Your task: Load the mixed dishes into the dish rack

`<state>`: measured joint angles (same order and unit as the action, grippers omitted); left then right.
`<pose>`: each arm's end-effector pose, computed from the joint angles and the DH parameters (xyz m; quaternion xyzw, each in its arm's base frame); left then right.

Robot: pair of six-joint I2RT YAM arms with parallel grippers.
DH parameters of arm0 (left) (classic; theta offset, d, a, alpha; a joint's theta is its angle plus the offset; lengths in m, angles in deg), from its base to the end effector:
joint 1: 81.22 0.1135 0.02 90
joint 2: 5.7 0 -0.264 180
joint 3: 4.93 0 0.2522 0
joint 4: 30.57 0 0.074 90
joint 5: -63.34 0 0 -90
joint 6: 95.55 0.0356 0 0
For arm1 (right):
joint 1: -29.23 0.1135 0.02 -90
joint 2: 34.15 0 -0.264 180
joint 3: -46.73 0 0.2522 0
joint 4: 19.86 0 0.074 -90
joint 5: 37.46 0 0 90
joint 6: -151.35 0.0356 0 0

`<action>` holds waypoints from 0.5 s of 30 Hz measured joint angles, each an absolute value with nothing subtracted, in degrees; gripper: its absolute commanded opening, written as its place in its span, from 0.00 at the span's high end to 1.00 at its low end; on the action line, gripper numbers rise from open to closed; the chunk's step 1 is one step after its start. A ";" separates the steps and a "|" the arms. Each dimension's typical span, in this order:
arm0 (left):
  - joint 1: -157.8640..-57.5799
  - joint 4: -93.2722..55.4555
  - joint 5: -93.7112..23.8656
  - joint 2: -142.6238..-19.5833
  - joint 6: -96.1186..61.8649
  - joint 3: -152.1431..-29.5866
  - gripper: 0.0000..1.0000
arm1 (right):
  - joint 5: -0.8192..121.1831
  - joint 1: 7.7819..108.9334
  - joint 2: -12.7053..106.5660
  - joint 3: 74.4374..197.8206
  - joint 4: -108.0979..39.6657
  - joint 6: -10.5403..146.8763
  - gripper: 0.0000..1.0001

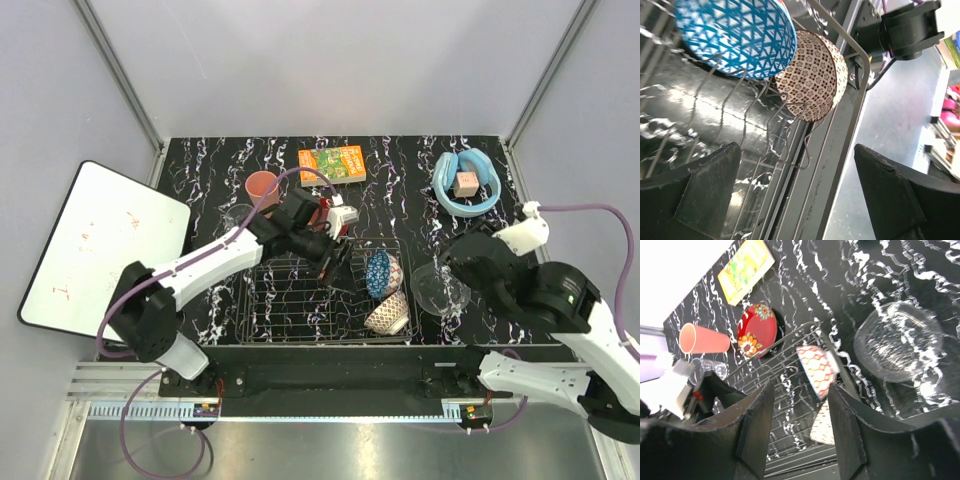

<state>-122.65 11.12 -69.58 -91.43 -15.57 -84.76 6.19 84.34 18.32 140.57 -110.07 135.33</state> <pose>0.2229 -0.2291 0.2770 0.3623 0.7994 -0.4534 0.1552 0.0859 0.0782 0.4153 0.2775 0.8263 0.1334 0.4716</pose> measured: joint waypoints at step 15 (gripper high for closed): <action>-128.20 -4.38 -81.18 -97.46 -27.22 -82.70 0.14 | 5.12 84.34 17.99 132.35 -111.03 134.24 0.43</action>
<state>-128.20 -4.38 -81.18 -97.46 -27.22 -82.70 5.12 84.34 17.99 132.35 -111.03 134.24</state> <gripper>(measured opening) 0.882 0.571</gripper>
